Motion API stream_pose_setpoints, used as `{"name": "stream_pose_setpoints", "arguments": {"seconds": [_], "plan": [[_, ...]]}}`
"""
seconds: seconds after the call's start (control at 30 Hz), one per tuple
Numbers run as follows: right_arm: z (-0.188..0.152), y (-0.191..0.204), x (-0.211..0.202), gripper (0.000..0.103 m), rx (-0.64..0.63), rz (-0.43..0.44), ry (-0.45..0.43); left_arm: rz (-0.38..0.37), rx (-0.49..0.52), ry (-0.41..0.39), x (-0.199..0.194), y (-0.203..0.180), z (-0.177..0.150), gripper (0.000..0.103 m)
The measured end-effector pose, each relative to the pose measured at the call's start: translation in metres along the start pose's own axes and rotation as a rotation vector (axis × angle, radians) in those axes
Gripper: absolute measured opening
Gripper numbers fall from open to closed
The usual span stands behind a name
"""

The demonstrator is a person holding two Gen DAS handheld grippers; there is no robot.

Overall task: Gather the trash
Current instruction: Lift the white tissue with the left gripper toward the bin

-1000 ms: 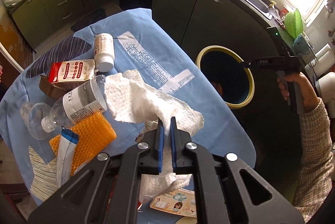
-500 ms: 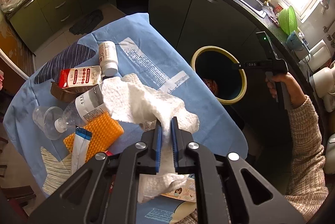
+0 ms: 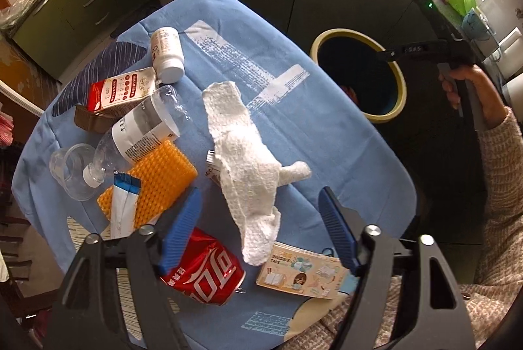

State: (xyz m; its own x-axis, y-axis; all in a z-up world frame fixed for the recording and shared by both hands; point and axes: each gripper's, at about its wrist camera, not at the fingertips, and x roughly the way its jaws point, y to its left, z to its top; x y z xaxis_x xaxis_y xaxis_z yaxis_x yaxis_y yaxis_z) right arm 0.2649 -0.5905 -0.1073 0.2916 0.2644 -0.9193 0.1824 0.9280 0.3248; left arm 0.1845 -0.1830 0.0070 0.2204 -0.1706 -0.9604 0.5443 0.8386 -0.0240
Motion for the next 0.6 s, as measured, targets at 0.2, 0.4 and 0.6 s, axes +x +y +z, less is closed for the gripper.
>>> {"name": "stream_pose_setpoints", "arguments": {"seconds": [0.2, 0.4, 0.6], "plan": [[0.000, -0.002, 0.002, 0.033, 0.002, 0.001, 0.007, -0.045, 0.005, 0.110, 0.029, -0.005, -0.012, 0.058], [-0.001, -0.003, 0.000, 0.033, -0.003, 0.012, 0.003, -0.047, 0.005, 0.161, 0.048, -0.004, -0.024, 0.003], [0.001, -0.007, -0.004, 0.033, 0.005, 0.014, -0.005, -0.125, 0.014, -0.020, -0.030, -0.007, -0.007, 0.002]]}}
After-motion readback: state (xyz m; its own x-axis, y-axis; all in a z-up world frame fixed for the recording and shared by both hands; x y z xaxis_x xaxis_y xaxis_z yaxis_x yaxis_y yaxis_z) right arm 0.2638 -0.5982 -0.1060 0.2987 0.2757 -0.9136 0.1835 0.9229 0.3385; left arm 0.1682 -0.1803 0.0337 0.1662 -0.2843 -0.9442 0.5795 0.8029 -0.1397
